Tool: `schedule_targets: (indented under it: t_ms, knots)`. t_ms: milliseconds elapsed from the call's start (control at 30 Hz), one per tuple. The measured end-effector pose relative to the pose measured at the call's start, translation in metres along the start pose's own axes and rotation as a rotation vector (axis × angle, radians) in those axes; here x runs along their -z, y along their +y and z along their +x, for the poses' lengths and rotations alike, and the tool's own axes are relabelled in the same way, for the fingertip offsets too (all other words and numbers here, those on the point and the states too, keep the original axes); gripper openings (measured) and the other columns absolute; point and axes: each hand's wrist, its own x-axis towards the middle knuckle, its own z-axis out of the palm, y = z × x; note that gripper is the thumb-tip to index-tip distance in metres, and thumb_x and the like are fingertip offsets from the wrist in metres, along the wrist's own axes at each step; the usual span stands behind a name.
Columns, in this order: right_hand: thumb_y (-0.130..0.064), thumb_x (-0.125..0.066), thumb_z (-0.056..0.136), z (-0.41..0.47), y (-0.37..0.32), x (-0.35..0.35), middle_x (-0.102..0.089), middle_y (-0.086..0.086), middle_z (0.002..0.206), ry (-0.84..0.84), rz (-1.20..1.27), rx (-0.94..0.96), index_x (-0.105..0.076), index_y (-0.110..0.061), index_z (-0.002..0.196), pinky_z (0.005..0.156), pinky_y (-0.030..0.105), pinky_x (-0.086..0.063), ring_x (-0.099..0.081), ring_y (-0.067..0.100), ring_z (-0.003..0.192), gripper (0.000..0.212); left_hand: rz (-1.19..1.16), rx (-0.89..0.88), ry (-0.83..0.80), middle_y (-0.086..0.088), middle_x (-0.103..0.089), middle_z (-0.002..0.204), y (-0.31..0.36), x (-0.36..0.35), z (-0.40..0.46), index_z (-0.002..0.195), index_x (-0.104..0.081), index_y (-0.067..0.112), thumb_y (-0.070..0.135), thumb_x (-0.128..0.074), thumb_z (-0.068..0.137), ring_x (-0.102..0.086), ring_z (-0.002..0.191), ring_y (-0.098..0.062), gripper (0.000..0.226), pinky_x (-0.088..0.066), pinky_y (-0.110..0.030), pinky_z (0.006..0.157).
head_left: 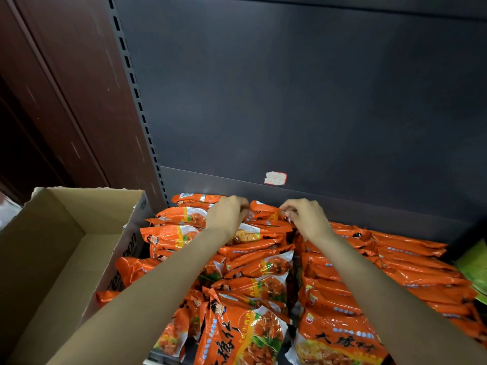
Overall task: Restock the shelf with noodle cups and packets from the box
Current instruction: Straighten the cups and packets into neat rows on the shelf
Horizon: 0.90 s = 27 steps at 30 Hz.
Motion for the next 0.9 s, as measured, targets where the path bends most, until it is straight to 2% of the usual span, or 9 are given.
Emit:
schedule_targets:
  t_ms: [67, 167, 300, 400, 533, 633, 733, 833, 900]
  knots:
    - [-0.008, -0.060, 0.089, 0.000, 0.000, 0.005, -0.070, 0.004, 0.104, -0.061, 0.018, 0.011, -0.069, -0.014, 0.107, 0.090, 0.030, -0.050, -0.064, 0.017, 0.099, 0.022, 0.006, -0.002, 0.041, -0.004, -0.069, 0.086, 0.004, 0.002, 0.001, 0.093, -0.069, 0.017, 0.022, -0.056, 0.093, -0.065, 0.080, -0.024, 0.014, -0.046, -0.028, 0.063]
    - [-0.007, -0.060, 0.089, -0.001, 0.004, 0.005, -0.069, 0.005, 0.101, -0.072, 0.021, 0.008, -0.069, -0.014, 0.102, 0.087, 0.031, -0.051, -0.064, 0.017, 0.096, 0.018, -0.062, -0.013, 0.103, 0.002, -0.071, 0.081, 0.004, 0.004, 0.002, 0.093, -0.071, 0.022, 0.026, -0.057, 0.093, -0.066, 0.074, -0.018, 0.015, -0.050, -0.026, 0.061]
    - [-0.007, -0.055, 0.092, 0.001, 0.012, 0.001, -0.067, 0.009, 0.106, -0.115, -0.058, -0.004, -0.067, -0.014, 0.107, 0.087, 0.035, -0.051, -0.063, 0.023, 0.101, 0.021, -0.109, -0.065, 0.114, 0.004, -0.073, 0.093, 0.011, 0.005, 0.002, 0.102, -0.071, 0.022, 0.027, -0.059, 0.092, -0.067, 0.082, -0.013, 0.017, -0.050, -0.023, 0.065]
    - [-0.011, -0.061, 0.089, -0.002, 0.017, 0.003, -0.065, 0.006, 0.115, -0.107, 0.041, -0.012, -0.062, -0.016, 0.120, 0.094, 0.034, -0.049, -0.062, 0.019, 0.106, 0.032, -0.115, -0.089, 0.038, 0.001, -0.071, 0.104, 0.008, 0.005, 0.005, 0.113, -0.067, 0.020, 0.025, -0.061, 0.090, -0.066, 0.094, -0.017, 0.024, -0.054, -0.029, 0.077]
    - [-0.018, -0.066, 0.086, -0.011, 0.015, 0.002, -0.065, -0.003, 0.114, 0.103, 0.117, 0.136, -0.054, -0.029, 0.130, 0.089, 0.030, -0.052, -0.061, 0.010, 0.101, 0.047, 0.012, -0.218, -0.140, -0.004, -0.066, 0.111, -0.002, 0.001, 0.005, 0.109, -0.066, 0.015, 0.021, -0.058, 0.092, -0.053, 0.104, -0.024, 0.019, -0.047, -0.037, 0.089]
    - [-0.023, -0.061, 0.090, -0.011, 0.002, -0.004, -0.062, -0.005, 0.117, 0.061, -0.056, 0.224, -0.050, -0.037, 0.132, 0.088, 0.033, -0.052, -0.060, 0.014, 0.105, 0.046, -0.049, -0.252, -0.164, -0.004, -0.063, 0.117, -0.003, 0.002, 0.005, 0.116, -0.064, 0.015, 0.015, -0.057, 0.092, -0.055, 0.107, -0.024, 0.025, -0.045, -0.034, 0.094]
    - [-0.022, -0.054, 0.094, -0.008, -0.002, -0.007, -0.066, -0.002, 0.111, 0.127, -0.201, 0.194, -0.053, -0.036, 0.130, 0.087, 0.037, -0.052, -0.062, 0.021, 0.103, 0.038, -0.106, -0.233, -0.150, -0.004, -0.060, 0.122, 0.000, 0.004, 0.001, 0.130, -0.055, 0.019, 0.013, -0.060, 0.091, -0.057, 0.111, -0.020, 0.040, -0.047, -0.031, 0.096]
    - [-0.016, -0.051, 0.096, -0.007, 0.004, -0.004, -0.066, 0.003, 0.114, 0.143, -0.248, 0.131, -0.058, -0.028, 0.127, 0.089, 0.039, -0.052, -0.063, 0.025, 0.105, 0.034, -0.103, -0.182, -0.078, -0.002, -0.058, 0.116, -0.002, 0.000, -0.005, 0.118, -0.059, 0.019, 0.015, -0.062, 0.089, -0.059, 0.104, -0.017, 0.030, -0.052, -0.033, 0.090]
    - [-0.015, -0.050, 0.096, -0.008, 0.010, -0.003, -0.065, 0.003, 0.116, 0.131, -0.277, 0.088, -0.060, -0.023, 0.124, 0.089, 0.038, -0.052, -0.063, 0.025, 0.105, 0.031, -0.066, -0.152, -0.100, -0.002, -0.064, 0.111, -0.006, -0.004, -0.009, 0.111, -0.063, 0.018, 0.015, -0.058, 0.091, -0.063, 0.098, -0.018, 0.021, -0.054, -0.033, 0.085]
